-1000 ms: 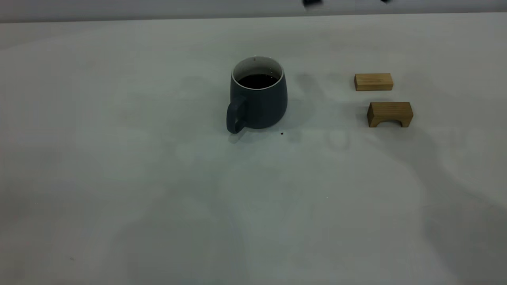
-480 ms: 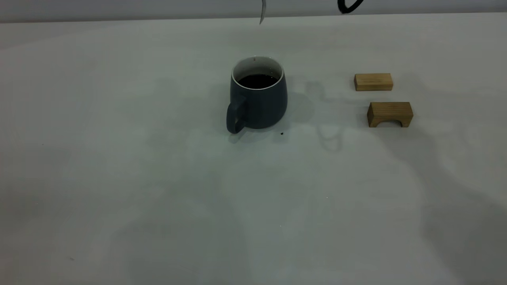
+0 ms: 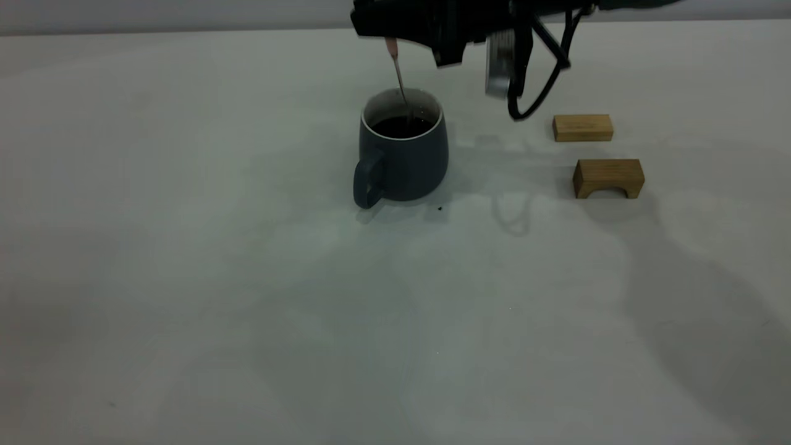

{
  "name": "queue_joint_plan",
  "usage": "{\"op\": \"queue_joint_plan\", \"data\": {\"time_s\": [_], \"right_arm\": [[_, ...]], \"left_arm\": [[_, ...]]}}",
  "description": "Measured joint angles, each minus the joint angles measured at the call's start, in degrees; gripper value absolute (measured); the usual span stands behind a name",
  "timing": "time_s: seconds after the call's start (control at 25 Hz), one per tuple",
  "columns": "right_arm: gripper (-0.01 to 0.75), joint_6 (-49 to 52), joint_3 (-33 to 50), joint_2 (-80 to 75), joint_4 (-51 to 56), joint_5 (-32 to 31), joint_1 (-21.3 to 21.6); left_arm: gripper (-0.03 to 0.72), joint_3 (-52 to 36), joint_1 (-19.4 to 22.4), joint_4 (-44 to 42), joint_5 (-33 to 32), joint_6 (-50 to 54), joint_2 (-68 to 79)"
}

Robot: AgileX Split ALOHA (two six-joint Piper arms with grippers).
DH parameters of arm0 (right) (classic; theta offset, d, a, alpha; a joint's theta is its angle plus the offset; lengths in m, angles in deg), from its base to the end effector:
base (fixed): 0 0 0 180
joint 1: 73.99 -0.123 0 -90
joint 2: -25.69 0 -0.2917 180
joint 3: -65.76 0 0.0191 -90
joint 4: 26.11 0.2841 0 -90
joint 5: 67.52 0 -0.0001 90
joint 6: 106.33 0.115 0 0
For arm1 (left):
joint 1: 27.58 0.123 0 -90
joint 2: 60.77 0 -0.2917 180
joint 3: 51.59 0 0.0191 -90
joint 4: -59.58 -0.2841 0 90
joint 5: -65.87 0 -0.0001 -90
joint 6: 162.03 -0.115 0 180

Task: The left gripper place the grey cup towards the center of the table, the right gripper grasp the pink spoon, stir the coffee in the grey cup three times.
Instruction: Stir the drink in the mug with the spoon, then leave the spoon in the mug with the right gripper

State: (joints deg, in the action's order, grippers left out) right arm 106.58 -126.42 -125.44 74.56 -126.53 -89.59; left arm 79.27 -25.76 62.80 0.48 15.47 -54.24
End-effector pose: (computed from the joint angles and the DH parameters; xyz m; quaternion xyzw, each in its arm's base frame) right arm 0.4642 0.2302 0.0295 -0.5837 -0.5489 -0.4969 0.3332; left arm 0.0326 -0.0048 0.2729 0.0075 0.8702 -0.0094 0.4925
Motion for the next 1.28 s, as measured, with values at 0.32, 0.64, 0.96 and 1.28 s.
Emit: {"op": "queue_joint_plan", "data": {"time_s": [0.32,0.64,0.96,1.28], "right_arm": [[0.122,0.00,-0.48,-2.57,0.00,-1.77,-0.65],[0.122,-0.32,-7.23,-4.81,-0.01,-3.41,-1.22],[0.122,-1.93,-5.20,-3.70,-3.71,2.98,0.18],[0.122,-1.93,-1.17,-2.59,-3.16,-3.72,-0.34]], "left_arm": [[0.528,0.00,0.00,0.00,0.00,0.00,0.00],[0.528,0.00,0.00,0.00,0.00,0.00,0.00],[0.528,0.00,0.00,0.00,0.00,0.04,0.00],[0.528,0.00,0.00,0.00,0.00,0.04,0.00]]}}
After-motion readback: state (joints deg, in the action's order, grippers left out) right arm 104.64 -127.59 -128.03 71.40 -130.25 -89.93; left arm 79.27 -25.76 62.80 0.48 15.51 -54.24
